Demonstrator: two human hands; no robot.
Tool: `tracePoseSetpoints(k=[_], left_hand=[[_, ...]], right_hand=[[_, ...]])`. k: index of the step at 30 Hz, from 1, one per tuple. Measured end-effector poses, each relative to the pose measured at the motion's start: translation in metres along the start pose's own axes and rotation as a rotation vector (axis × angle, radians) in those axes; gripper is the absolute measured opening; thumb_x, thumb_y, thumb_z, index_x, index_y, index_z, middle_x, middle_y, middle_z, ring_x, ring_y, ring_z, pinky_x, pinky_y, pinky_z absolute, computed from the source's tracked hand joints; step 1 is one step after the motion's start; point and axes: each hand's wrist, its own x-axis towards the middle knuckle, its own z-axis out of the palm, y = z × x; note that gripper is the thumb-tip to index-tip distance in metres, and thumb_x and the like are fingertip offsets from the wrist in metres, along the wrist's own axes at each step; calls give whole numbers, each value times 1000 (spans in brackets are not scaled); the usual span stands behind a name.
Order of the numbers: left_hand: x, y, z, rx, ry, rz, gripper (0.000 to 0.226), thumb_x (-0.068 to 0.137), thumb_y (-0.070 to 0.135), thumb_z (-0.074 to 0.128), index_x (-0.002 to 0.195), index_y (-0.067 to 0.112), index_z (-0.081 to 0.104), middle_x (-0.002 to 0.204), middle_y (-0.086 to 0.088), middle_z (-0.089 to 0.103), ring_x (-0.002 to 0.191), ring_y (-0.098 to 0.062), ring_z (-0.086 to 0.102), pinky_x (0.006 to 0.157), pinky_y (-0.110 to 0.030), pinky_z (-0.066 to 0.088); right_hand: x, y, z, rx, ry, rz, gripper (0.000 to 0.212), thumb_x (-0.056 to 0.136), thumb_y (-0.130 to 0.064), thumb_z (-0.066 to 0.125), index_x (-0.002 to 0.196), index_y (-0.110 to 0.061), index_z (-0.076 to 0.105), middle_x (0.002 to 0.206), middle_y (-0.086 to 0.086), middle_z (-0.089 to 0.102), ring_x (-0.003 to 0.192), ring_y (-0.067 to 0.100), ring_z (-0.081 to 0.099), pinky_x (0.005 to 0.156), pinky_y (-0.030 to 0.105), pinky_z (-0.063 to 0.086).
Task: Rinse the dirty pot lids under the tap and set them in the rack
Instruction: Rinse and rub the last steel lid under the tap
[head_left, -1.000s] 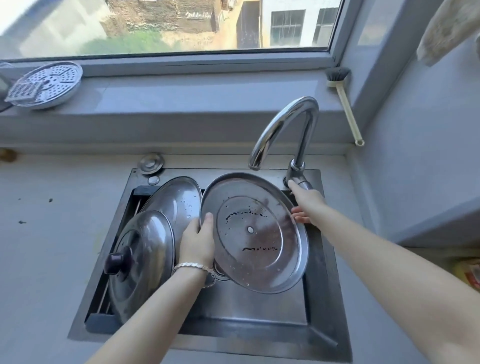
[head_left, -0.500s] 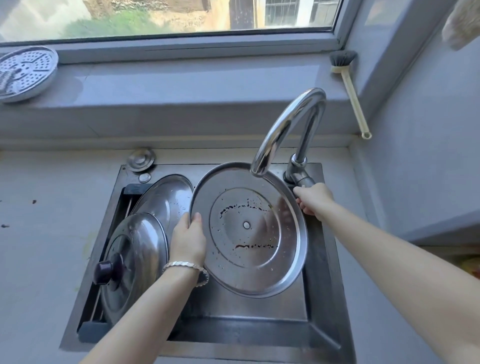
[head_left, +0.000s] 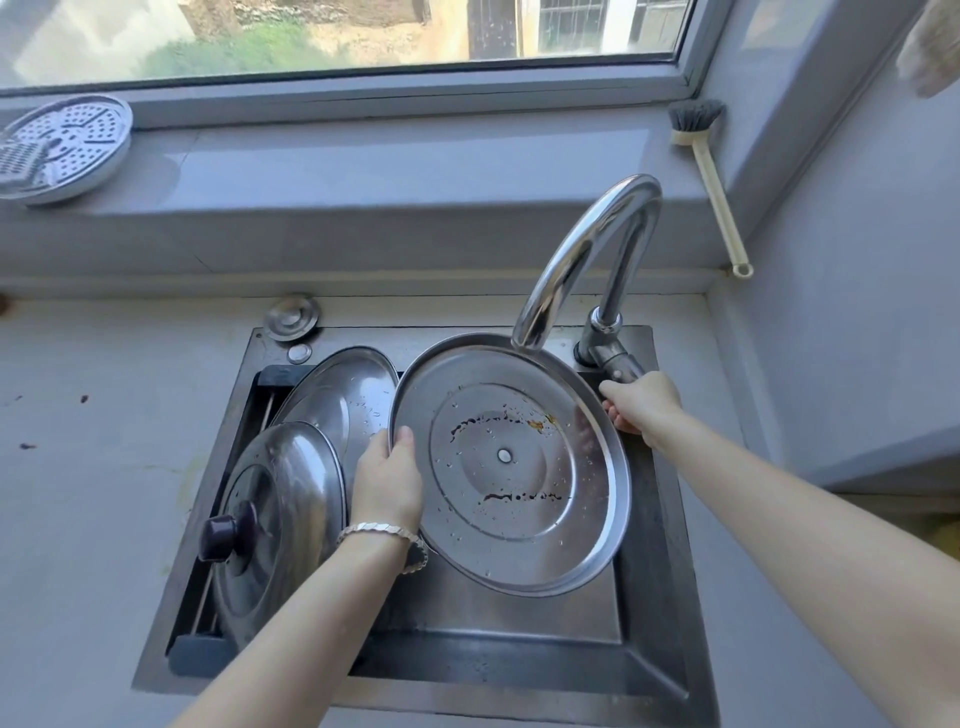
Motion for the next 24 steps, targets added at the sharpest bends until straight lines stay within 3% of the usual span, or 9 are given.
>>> tracePoseSetpoints(k=[4,6,8,11,14,16,18,20,24], left_hand=[[0,1,2,-5,-9,1,31,98,24,35,67,25,41,80,4,48,87,-20,40,76,-26,27],[1,-2,2,0,-1,15,28,98,26,35,73,19,45,85,-1,50,86,-21,42,71,-29,29],[-1,-4,4,10,8,41,28,98,28,35,76,15,47,79,1,48,79,-20,44,61,-28,31],[-7,-4,12,-18,29,69,34,98,27,35,65,27,41,69,16,39,69,-9,41,53,-21,27],[-8,-10,13,-88,57,61,29,98,24,35,91,11,60,84,11,48,89,-13,41,74,-18,27],[-10,-17,7,-101,74,58,30,98,24,35,106,7,59,93,5,53,94,-13,43,81,-21,28],[-12,-21,2,-101,100,64,23,98,25,35,90,16,55,83,12,53,90,-13,43,76,-19,27],[-15,-19,2,-108,117,62,24,98,25,35,93,15,56,82,14,50,90,-12,43,74,-17,26],[-11,-17,4,-131,159,63,35,99,21,34,119,1,54,113,-6,56,100,-13,46,84,-19,28]], right_hand=[[-7,-5,1,-72,22,-11,15,84,-13,55,74,-2,53,64,8,53,53,17,50,49,27,50],[-20,-2,9,-320,173,-138,29,87,-29,54,99,-4,49,89,11,50,80,25,52,70,36,48],[-44,7,23,-436,252,-456,48,89,-33,50,126,-4,41,124,16,44,117,30,40,97,39,37],[-89,32,55,-581,-147,-814,59,94,-39,37,143,-8,27,150,7,29,140,21,21,115,40,18],[-112,55,77,-765,-475,-1092,65,93,-44,23,148,-15,9,156,-3,-3,141,5,-11,116,29,-8],[-103,51,76,-807,-487,-1168,65,94,-47,24,149,-17,6,155,-5,-6,141,4,-12,114,25,-12],[-85,41,70,-838,-368,-1015,65,97,-47,25,149,-15,1,155,-2,-11,143,10,-12,115,27,-10],[-79,36,68,-874,-264,-841,70,96,-49,24,148,-12,-5,154,2,-17,143,13,-15,115,29,-11],[-116,48,86,-873,-515,-1190,73,89,-56,15,148,-17,-2,153,-4,-14,139,5,-21,114,26,-14]])
